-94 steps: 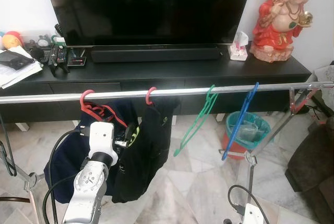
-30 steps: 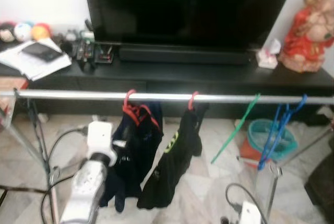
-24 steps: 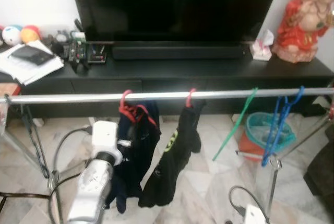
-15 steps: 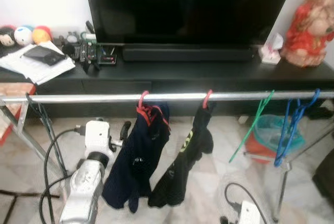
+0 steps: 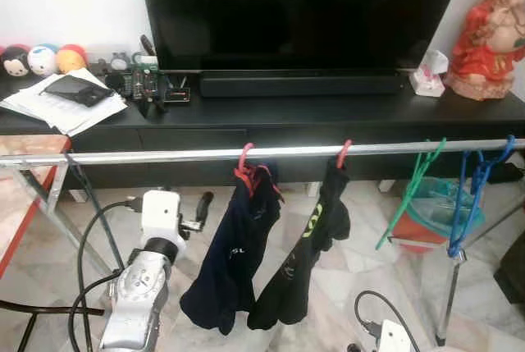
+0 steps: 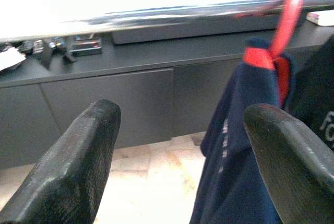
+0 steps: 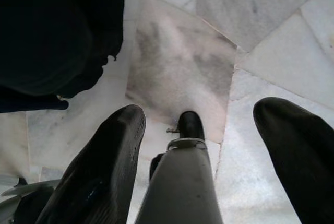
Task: Hang hanger
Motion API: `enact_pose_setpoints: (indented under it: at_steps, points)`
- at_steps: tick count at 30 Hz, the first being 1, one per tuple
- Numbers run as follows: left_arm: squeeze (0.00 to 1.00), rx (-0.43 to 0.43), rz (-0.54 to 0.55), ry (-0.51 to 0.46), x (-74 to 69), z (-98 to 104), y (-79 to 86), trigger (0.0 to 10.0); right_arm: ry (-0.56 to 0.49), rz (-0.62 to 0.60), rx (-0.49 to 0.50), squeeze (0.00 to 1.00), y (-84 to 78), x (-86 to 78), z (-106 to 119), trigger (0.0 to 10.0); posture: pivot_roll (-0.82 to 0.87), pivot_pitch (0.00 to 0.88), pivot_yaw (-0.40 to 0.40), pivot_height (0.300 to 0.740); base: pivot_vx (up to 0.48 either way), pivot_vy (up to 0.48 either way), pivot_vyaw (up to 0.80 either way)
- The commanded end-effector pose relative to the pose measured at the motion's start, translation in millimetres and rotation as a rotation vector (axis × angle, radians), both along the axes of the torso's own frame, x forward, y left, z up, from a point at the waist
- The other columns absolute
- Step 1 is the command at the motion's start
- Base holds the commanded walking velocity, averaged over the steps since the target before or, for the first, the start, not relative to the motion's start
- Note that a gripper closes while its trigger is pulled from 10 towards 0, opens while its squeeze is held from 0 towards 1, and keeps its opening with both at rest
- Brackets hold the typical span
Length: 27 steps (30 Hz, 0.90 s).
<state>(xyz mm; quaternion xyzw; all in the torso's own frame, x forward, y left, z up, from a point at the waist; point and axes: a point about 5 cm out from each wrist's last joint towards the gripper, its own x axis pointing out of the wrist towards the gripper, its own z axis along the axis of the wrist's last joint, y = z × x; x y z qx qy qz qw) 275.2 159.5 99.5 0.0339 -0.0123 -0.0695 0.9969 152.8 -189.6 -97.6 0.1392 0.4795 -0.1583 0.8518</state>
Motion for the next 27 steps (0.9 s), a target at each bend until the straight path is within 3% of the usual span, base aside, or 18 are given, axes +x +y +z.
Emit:
enact_pose_setpoints:
  at_steps: [1,12,15,27]
  points:
    - [0.00,-0.001,-0.024,0.014,0.0,0.3,-1.5,10.0,0.002,0.001,-0.008,0.00,-2.8,-0.8,0.1,10.0,0.24,0.000,-0.047,0.736,0.000,0.000,0.00]
    - [0.00,0.068,-0.091,0.125,15.7,-6.2,-9.1,10.0,-0.001,-0.003,-0.008,0.00,-2.8,0.5,0.6,10.0,0.23,0.000,-0.048,0.736,0.000,0.000,0.00]
    - [0.00,0.125,-0.131,0.164,22.3,-7.8,-9.7,10.0,-0.002,-0.006,-0.007,0.00,-2.5,0.7,0.6,10.0,0.23,0.000,-0.046,0.736,0.000,0.000,0.00]
    - [0.00,0.155,-0.113,0.171,38.9,-5.0,-2.2,10.0,-0.003,-0.010,-0.002,0.00,-1.5,0.7,0.5,10.0,0.22,0.004,-0.038,0.736,0.000,0.000,0.00]
